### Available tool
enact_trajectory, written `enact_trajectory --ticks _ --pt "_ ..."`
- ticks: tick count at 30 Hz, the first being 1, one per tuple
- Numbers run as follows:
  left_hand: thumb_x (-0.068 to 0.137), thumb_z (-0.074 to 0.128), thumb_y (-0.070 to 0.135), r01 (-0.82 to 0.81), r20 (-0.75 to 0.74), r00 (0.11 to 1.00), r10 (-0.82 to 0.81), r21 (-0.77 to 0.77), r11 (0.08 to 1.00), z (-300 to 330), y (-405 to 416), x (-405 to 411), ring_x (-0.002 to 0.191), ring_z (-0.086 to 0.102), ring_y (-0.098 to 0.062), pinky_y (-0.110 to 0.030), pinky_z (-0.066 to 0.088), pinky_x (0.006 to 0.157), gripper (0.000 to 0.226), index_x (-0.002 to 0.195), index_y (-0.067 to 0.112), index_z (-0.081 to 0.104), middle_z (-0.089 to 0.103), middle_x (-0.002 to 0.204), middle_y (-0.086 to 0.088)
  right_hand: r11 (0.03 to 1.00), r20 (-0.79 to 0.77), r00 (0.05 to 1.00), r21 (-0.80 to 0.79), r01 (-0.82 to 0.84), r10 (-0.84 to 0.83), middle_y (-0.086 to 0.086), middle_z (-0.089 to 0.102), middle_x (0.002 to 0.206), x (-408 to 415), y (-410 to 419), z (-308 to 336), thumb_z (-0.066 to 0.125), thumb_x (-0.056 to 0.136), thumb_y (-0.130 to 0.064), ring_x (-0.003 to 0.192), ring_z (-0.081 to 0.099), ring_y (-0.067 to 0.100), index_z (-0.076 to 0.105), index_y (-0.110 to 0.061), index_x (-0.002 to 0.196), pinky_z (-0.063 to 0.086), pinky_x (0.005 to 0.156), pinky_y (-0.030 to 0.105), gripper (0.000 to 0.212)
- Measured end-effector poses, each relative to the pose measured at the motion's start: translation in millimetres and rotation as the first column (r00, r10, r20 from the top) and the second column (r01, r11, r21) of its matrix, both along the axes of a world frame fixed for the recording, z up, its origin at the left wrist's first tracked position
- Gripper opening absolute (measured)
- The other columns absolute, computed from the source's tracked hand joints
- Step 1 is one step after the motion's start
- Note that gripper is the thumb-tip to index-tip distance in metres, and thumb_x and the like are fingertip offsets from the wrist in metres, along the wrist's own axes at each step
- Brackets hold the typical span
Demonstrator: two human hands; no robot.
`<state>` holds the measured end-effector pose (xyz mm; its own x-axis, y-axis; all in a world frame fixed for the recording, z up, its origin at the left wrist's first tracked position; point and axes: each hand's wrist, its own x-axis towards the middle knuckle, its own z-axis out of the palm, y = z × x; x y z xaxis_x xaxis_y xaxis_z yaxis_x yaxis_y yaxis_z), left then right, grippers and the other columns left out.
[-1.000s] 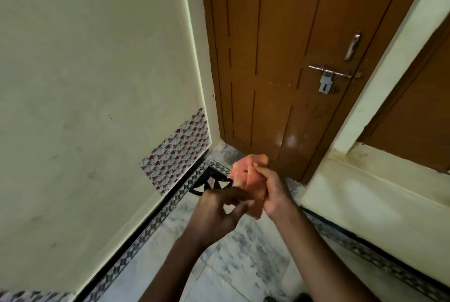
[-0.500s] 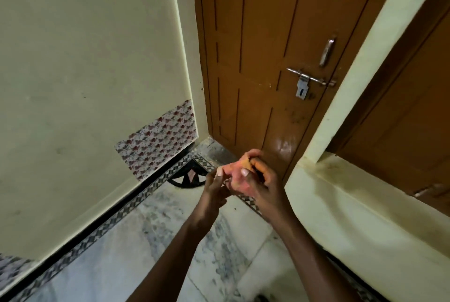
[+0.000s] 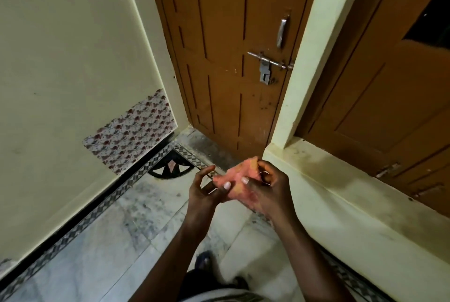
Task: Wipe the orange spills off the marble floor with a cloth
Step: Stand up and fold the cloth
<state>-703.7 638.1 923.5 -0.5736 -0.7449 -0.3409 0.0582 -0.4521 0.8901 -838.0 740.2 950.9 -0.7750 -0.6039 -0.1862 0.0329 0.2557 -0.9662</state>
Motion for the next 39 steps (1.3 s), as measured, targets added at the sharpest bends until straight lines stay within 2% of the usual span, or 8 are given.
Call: enact_trajectory --ticks 4,7,14,19,23,28,35,39 --pt "0.078 0.087 0.003 -0.005 0.051 0.999 0.005 -0.001 1.0 -7 -3 -16 0.099 0.077 -0.039 -0.05 0.064 0.082 0.063 0.132 0.015 0.058 0.079 0.108 -0.022 0.997 0.02 0.998 0.065 0.051 -0.053 -0.002 0.076 0.118 -13 3 -4 0.093 0.074 -0.01 0.107 0.072 0.021 0.072 -0.026 0.121 0.064 0.091 0.045 0.053" --pt "0.077 0.086 -0.002 -0.032 0.069 0.997 0.032 0.005 0.999 -10 -9 -26 0.095 0.078 -0.035 -0.037 0.064 0.075 0.056 0.126 0.01 0.064 0.079 0.104 -0.026 0.989 0.058 0.992 0.098 0.11 -0.116 -0.006 0.077 0.11 -19 2 -6 0.092 0.076 -0.01 0.102 0.072 0.016 0.074 -0.024 0.115 0.063 0.092 0.039 0.045" --pt "0.082 0.08 -0.01 0.004 0.108 0.994 0.002 -0.051 0.999 -14 -34 -35 0.079 0.074 -0.036 -0.038 0.062 0.062 0.041 0.119 0.001 0.064 0.077 0.096 -0.03 0.983 0.129 0.977 0.079 0.163 -0.172 0.001 0.08 0.09 -37 -13 -6 0.088 0.081 -0.008 0.09 0.075 0.021 0.077 -0.016 0.09 0.063 0.082 0.036 0.016" --pt "0.089 0.074 -0.007 0.045 0.168 0.985 -0.025 -0.113 0.993 -23 -51 -37 0.07 0.07 -0.026 -0.036 0.056 0.053 0.025 0.11 0.001 0.062 0.076 0.088 -0.02 0.943 0.042 0.953 0.169 0.288 -0.299 0.001 0.079 0.08 -35 -33 -21 0.096 0.073 -0.016 0.08 0.077 0.021 0.074 -0.019 0.088 0.066 0.08 0.041 0.027" --pt "0.092 0.074 -0.002 0.138 0.231 0.971 -0.069 -0.3 0.944 -28 -69 -40 0.073 0.069 -0.019 -0.028 0.053 0.056 0.017 0.087 0.013 0.071 0.076 0.078 -0.001 0.98 0.124 0.978 0.135 0.15 -0.166 0.004 0.081 0.09 -38 -41 -24 0.095 0.067 -0.002 0.091 0.078 0.024 0.069 -0.031 0.103 0.066 0.083 0.047 0.054" --pt "0.074 0.087 -0.007 0.259 0.283 0.947 -0.148 -0.406 0.877 -22 -91 -49 0.083 0.076 -0.005 -0.025 0.063 0.073 0.043 0.095 0.029 0.076 0.08 0.089 0.009 0.985 -0.186 0.981 0.151 0.088 -0.059 -0.007 0.08 0.091 -42 -44 -18 0.089 0.068 0.001 0.088 0.075 0.012 0.081 -0.022 0.096 0.063 0.08 0.033 0.037" --pt "0.084 0.082 0.0 0.386 0.36 0.917 -0.171 -0.697 0.605 -14 -102 -68 0.098 0.062 -0.002 -0.008 0.051 0.073 0.022 0.094 0.019 0.079 0.058 0.108 0.003 0.979 -0.511 0.859 0.158 0.128 -0.029 -0.012 0.059 0.097 -57 -36 -16 0.085 0.072 0.007 0.094 0.061 0.006 0.073 -0.02 0.079 0.05 0.075 0.018 0.03" --pt "0.098 0.068 0.017 0.451 0.289 0.887 -0.359 -0.71 0.541 -8 -103 -88 0.095 0.062 0.003 -0.012 0.048 0.078 0.01 0.106 0.017 0.064 0.065 0.106 0.007 0.998 -0.425 0.905 0.05 0.027 -0.004 -0.016 0.066 0.095 -77 -22 -8 0.08 0.087 0.0 0.093 0.064 0.007 0.062 -0.02 0.086 0.052 0.081 0.028 0.026"
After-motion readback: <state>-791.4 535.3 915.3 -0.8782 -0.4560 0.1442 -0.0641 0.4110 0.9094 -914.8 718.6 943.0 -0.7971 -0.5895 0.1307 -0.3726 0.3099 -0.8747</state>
